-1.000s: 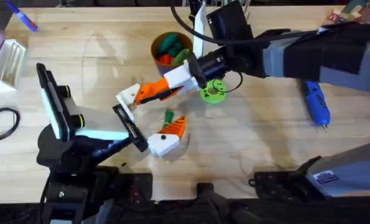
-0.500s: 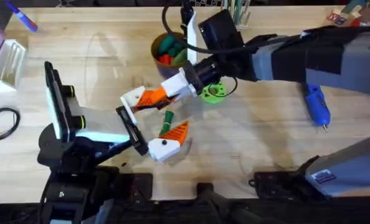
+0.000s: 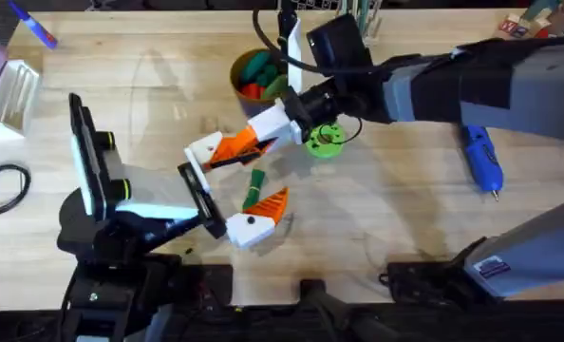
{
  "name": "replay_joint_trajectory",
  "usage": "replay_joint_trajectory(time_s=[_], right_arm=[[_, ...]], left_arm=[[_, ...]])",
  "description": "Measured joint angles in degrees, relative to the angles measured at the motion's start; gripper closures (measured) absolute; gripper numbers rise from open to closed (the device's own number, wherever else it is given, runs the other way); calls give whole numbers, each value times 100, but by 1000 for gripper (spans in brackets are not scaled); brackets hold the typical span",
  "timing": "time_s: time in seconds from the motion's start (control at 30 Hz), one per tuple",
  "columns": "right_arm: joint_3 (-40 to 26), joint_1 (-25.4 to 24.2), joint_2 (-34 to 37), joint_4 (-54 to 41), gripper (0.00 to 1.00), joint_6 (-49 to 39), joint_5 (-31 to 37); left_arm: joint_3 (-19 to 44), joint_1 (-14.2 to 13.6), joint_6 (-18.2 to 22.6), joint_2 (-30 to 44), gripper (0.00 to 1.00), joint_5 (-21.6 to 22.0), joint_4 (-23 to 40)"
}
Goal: Pick up the gripper from the table and insert it into the empty holder that is missing its gripper. Then pick up a screw, insert it into the mounting hole, and use the screwdriver to tighten it. Finally, clean up the table by picking up the vegetable and placing it into the bucket.
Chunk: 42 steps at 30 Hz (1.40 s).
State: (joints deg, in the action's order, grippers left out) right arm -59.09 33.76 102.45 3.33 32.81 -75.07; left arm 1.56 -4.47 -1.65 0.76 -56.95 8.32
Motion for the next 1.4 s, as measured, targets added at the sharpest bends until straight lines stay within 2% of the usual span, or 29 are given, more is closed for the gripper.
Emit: replay_joint_trajectory(time_s=[0.57,0.9,1.13,1.27,1.33,1.4], right_arm=[[44,-13,4,731,996,742,350],[44,13,4,774,991,626,352],[44,2,5,803,805,462,301],[44,-17,5,802,600,351,231],[44,-15,7,788,544,309,148],[26,41,5,881,492,299,227]], left_arm=[[4,0,42,-2,14,-44,7],[4,0,107,-2,14,-7,7],[11,-12,208,-2,15,-232,28],[20,-37,238,-2,15,-422,50],[20,-78,273,-2,15,-524,60],[22,-264,288,-2,16,-1118,120]])
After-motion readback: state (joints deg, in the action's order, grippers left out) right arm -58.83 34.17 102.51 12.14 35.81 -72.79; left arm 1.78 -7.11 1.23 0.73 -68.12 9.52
